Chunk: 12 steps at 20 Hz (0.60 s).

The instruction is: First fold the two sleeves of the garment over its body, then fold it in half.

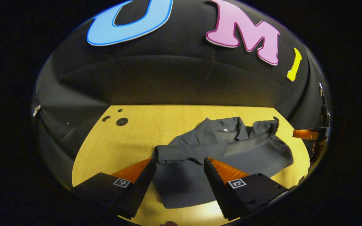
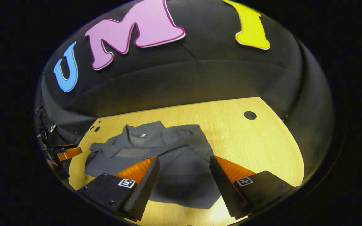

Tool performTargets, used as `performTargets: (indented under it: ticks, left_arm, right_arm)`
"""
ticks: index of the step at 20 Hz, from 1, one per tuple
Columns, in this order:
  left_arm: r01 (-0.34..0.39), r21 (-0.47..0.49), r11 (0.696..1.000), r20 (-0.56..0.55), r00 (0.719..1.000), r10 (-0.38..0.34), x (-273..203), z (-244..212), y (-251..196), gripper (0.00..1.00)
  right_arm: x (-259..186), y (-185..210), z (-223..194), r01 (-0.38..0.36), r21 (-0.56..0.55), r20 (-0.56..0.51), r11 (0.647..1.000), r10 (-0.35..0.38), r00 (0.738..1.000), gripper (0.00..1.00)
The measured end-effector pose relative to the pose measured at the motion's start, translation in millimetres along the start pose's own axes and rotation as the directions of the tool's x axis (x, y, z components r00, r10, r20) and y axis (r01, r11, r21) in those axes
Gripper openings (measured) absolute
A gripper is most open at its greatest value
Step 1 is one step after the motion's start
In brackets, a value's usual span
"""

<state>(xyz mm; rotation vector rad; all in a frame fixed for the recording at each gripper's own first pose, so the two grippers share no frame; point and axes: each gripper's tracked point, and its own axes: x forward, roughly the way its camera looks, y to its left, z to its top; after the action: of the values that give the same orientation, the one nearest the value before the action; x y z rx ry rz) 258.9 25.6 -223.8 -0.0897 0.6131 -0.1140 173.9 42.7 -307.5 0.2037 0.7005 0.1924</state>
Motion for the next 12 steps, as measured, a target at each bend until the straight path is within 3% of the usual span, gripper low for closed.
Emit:
performTargets:
  ticks: [6, 12]
  left_arm:
    - [-0.005, -0.06, 0.998, 0.069, 0.998, 0.009, -81.6, -9.8, -7.8, 0.96]
    - [-0.01, -0.12, 0.993, 0.095, 0.995, 0.022, -149.9, -41.7, -11.1, 0.96]
  right_arm:
    - [-64.4, 26.9, 4.8, -0.053, -0.027, 0.09, 0.998, 0.055, 0.994, 0.99]
    - [-112.8, 52.7, -33.2, -0.08, -0.05, 0.043, 0.996, 0.082, 0.996, 0.98]
